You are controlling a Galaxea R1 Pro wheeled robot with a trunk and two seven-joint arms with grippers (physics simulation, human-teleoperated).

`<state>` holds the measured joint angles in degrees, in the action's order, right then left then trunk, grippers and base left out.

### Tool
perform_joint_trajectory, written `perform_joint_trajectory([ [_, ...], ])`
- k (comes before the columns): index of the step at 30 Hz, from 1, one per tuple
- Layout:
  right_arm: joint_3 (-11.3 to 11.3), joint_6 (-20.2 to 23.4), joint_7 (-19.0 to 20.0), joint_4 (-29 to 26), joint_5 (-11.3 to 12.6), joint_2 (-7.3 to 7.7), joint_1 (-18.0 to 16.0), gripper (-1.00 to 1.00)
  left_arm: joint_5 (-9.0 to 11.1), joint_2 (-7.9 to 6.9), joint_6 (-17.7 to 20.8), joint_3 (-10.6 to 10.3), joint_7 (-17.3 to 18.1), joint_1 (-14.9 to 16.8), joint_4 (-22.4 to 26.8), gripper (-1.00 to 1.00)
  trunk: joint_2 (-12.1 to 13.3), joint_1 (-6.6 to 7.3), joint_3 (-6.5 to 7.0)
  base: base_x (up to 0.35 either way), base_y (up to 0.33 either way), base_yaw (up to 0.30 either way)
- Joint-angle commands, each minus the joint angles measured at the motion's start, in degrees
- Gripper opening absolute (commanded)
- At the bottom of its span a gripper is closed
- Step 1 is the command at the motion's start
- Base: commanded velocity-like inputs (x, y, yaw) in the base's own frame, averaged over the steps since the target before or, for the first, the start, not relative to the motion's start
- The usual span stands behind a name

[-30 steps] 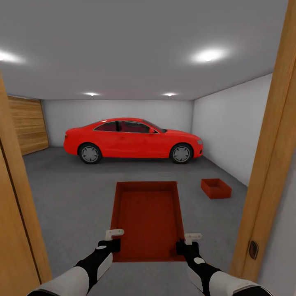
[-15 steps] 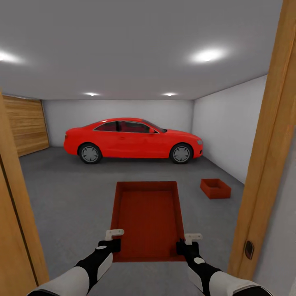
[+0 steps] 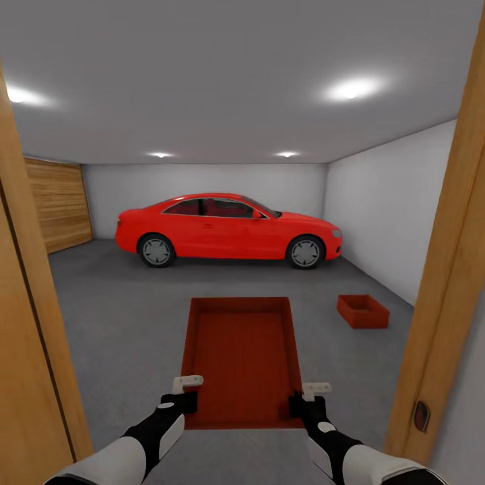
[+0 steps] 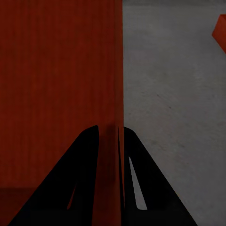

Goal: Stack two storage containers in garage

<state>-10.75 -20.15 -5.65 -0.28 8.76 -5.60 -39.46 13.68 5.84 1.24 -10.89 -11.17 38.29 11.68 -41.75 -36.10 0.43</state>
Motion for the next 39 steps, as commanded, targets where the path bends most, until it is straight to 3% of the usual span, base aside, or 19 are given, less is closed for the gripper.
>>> perform_joint_trajectory([
  [1, 3.11, -0.32, -0.07, 0.19, 1.73, 0.69, 0.0, -1.0, -0.5, -0.92, -1.11, 0.96, -0.7, 0.03, 0.27, -1.0, -0.03, -0.01, -0.01, 0.0, 0.0, 0.064],
  [20, 3.05, -0.25, -0.07, 0.19, 1.77, 0.69, 0.0, -1.0, -0.5, -0.92, -1.07, 0.96, -0.7, 0.03, 0.27, -1.0, -0.03, -0.01, -0.01, 0.008, 0.0, 0.044],
  [39, 3.06, -0.32, -0.07, 0.19, 1.7, 0.68, 0.0, -1.0, -0.5, -0.96, -1.07, 1.0, -0.7, 0.03, 0.09, -1.0, -0.03, -0.01, -0.01, 0.302, 0.0, 0.0],
])
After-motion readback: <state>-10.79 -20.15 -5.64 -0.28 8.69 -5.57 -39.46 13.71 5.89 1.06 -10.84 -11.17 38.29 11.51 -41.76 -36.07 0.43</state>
